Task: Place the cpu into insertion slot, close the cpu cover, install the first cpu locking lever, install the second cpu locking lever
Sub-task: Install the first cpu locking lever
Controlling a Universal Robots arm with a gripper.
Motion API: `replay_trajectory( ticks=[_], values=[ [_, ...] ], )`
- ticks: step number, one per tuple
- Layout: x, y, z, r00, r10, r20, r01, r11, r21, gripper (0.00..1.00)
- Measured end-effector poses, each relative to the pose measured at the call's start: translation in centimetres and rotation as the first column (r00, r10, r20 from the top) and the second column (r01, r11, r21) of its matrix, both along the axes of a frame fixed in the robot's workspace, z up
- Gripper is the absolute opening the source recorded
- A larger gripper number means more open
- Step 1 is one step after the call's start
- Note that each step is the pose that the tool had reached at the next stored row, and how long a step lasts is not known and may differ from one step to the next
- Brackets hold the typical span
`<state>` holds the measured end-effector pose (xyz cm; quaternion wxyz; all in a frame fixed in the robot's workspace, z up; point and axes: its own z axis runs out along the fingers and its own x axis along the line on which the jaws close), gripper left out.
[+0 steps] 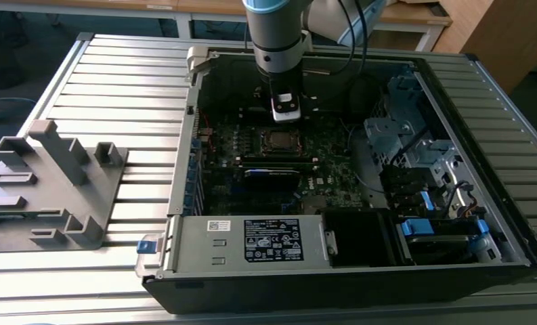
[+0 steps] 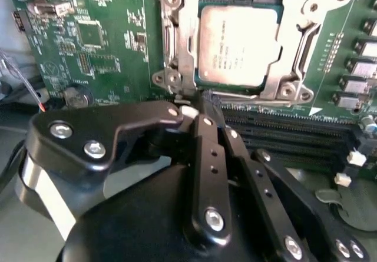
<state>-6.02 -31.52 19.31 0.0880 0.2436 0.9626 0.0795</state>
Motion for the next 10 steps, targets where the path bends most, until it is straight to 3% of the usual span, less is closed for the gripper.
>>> replay_trajectory(
  ticks=[3, 7, 10],
  values=[
    [0.00, 0.00, 0.05, 1.0000, 0.000, -0.0002, 0.000, 1.0000, -0.0004, 0.11],
    [0.00, 0.00, 0.73, 1.0000, 0.000, 0.0001, 0.000, 1.0000, 0.0001, 0.11],
    [0.00, 0.03, 0.82, 1.0000, 0.000, 0.0001, 0.000, 1.0000, 0.0003, 0.11]
  ],
)
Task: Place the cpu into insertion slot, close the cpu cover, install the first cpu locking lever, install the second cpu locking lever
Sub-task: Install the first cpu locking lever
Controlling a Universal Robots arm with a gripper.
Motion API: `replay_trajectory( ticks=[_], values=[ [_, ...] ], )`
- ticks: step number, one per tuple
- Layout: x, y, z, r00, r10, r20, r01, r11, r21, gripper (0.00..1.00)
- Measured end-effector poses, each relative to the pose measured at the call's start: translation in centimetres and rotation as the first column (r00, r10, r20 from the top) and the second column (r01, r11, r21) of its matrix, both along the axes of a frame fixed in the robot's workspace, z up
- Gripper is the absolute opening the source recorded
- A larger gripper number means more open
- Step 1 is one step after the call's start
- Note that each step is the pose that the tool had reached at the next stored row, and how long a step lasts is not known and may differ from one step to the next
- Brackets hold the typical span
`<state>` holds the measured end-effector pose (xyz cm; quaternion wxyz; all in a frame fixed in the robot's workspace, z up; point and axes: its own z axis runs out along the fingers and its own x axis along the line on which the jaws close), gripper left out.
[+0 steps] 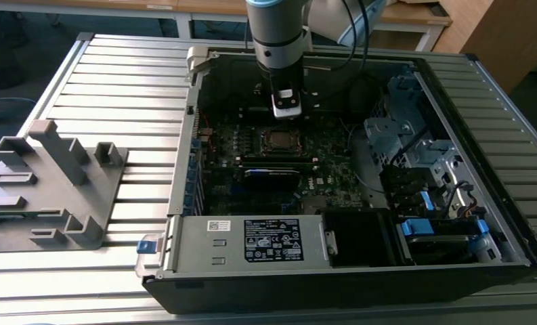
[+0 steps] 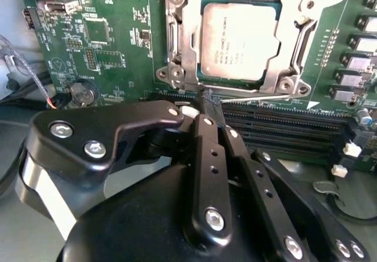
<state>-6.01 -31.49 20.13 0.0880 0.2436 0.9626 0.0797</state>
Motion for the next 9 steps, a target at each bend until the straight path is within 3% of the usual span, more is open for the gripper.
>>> replay_trajectory(
  ticks=[2, 6, 7, 9],
  values=[
    [-0.02, 0.07, 0.01, 1.0000, 0.000, -0.0001, 0.000, 1.0000, 0.0027, 0.11],
    [-0.03, 0.09, 0.01, 1.0000, 0.000, 0.0003, 0.000, 0.9998, 0.0197, 0.11],
    [-0.03, 0.09, 0.01, 1.0000, 0.000, 0.0018, 0.000, 0.9998, 0.0212, 0.11],
    [-0.05, 0.09, 0.00, 0.9999, 0.000, 0.0108, 0.000, 0.9997, 0.0231, 0.11]
  ],
)
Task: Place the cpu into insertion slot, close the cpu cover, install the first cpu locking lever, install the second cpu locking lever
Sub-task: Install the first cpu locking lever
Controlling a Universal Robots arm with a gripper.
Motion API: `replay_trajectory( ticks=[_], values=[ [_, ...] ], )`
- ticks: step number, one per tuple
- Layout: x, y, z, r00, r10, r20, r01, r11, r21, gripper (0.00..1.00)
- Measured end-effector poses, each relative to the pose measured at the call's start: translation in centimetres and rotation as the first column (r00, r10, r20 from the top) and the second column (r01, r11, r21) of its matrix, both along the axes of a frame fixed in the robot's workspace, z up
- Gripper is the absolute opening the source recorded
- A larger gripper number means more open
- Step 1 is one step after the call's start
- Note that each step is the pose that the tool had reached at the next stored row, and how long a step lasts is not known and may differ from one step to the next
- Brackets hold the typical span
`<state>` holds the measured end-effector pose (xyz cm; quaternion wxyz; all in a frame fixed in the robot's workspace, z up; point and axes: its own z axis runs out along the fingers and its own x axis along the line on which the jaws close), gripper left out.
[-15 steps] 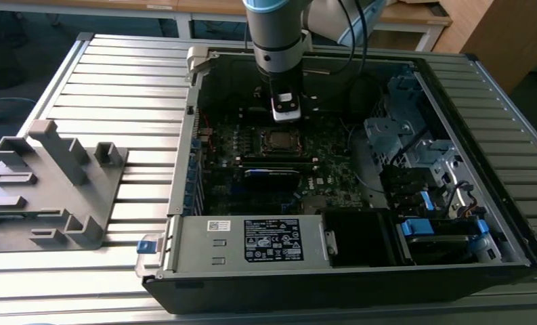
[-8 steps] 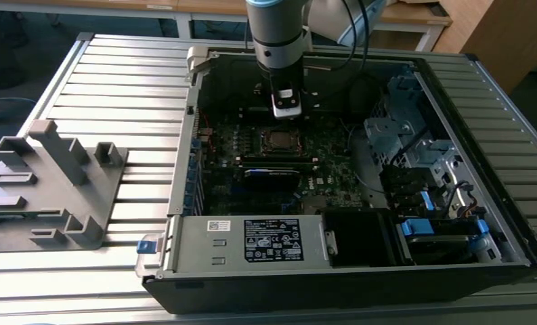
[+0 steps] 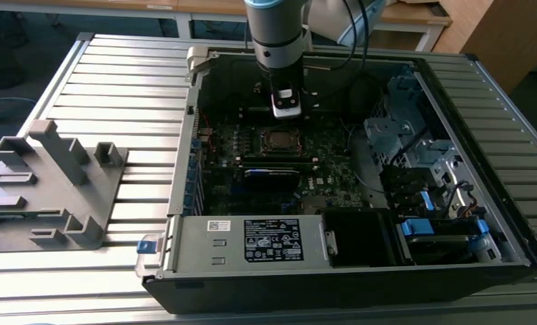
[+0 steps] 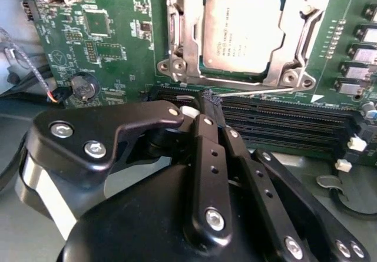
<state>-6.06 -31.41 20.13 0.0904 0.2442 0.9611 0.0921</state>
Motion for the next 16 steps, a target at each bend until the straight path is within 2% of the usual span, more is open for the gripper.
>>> replay_trajectory(
  ticks=[2, 3, 7, 9, 12, 16],
  values=[
    [-0.05, -0.01, -0.02, 0.9999, 0.000, 0.0132, 0.000, 1.0000, 0.0001, 0.11],
    [-0.07, -0.01, -0.03, 0.9999, 0.000, 0.0167, 0.000, 1.0000, 0.0001, 0.11],
    [-0.09, -0.01, -0.03, 0.9999, 0.000, 0.0171, 0.000, 1.0000, 0.0009, 0.11],
    [-0.19, -0.02, -0.03, 0.9999, 0.000, 0.0172, 0.000, 1.0000, 0.0045, 0.11],
    [-0.33, -0.01, -0.06, 0.9998, 0.000, 0.0173, 0.000, 0.9999, 0.0149, 0.11],
    [-0.39, -0.01, -0.12, 0.9998, 0.000, 0.0179, 0.000, 0.9999, 0.0157, 0.11]
  ],
)
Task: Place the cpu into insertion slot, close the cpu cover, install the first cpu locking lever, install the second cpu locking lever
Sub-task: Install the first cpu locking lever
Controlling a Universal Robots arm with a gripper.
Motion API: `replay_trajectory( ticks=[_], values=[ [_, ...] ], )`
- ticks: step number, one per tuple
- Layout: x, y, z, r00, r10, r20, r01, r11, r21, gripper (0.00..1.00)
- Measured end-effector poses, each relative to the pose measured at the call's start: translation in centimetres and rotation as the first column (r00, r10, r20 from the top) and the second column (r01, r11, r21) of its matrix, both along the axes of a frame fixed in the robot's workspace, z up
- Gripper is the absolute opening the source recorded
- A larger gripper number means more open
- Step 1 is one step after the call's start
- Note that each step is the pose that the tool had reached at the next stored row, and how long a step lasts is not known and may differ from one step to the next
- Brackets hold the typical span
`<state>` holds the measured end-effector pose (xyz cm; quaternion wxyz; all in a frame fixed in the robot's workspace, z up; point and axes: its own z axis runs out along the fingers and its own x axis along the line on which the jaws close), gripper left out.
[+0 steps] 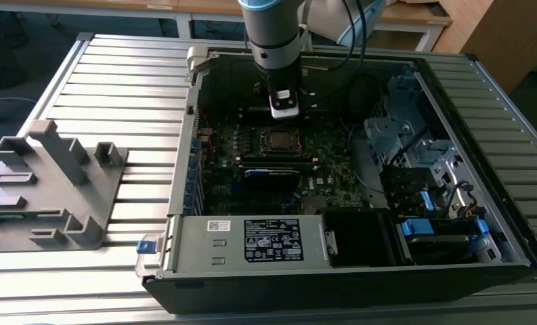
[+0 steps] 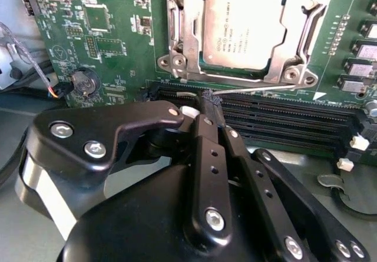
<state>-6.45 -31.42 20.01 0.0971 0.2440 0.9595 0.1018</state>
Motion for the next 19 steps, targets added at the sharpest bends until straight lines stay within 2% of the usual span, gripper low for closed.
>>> replay_trajectory(
  ticks=[7, 19],
  values=[
    [0.00, 0.01, -0.08, 1.0000, 0.000, 0.0004, 0.000, 1.0000, -0.0006, 0.11],
    [0.01, 0.00, -0.25, 1.0000, 0.002, 0.0002, -0.002, 0.9999, -0.0104, 0.11]
  ],
)
